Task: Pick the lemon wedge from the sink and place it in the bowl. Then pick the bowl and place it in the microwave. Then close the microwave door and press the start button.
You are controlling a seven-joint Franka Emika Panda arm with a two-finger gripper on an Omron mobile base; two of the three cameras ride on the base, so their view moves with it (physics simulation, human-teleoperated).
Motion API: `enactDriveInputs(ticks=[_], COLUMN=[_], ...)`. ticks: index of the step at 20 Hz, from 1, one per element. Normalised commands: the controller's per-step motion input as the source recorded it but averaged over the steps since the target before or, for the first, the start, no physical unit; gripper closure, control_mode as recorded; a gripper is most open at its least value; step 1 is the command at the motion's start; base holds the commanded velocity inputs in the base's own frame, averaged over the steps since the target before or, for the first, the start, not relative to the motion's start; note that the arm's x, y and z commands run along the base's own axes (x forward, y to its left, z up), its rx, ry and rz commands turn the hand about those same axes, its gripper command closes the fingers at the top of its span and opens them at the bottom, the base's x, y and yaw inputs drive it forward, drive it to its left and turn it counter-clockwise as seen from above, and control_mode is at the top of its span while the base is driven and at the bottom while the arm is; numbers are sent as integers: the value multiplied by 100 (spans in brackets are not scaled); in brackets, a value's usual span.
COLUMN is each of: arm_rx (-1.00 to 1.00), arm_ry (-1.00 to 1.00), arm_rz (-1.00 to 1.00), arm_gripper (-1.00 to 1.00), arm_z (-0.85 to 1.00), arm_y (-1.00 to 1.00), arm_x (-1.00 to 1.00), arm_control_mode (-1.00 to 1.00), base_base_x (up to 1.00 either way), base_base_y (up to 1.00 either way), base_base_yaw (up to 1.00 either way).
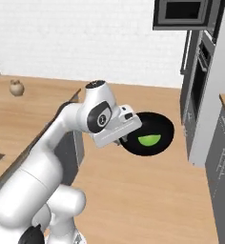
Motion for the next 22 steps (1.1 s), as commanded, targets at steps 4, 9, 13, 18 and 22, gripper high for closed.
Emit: enactDriveInputs(ticks=[4, 9, 13, 18, 22], arm_rx=[0, 0, 0, 0, 0], arm_ry=[0, 0, 0, 0, 0], arm_rz=[0, 0, 0, 0, 0], arm_gripper=[100, 100, 100, 100, 100], arm_z=[0, 0, 0, 0, 0], arm_y=[0, 0, 0, 0, 0], arm_x=[0, 0, 0, 0, 0], arm_control_mode=[100, 100, 100, 100, 100], base_base_x=[100, 100, 100, 100, 100], base_base_y=[0, -1, -16, -10, -3], base_base_yaw=[-42, -25, -14, -16, -23])
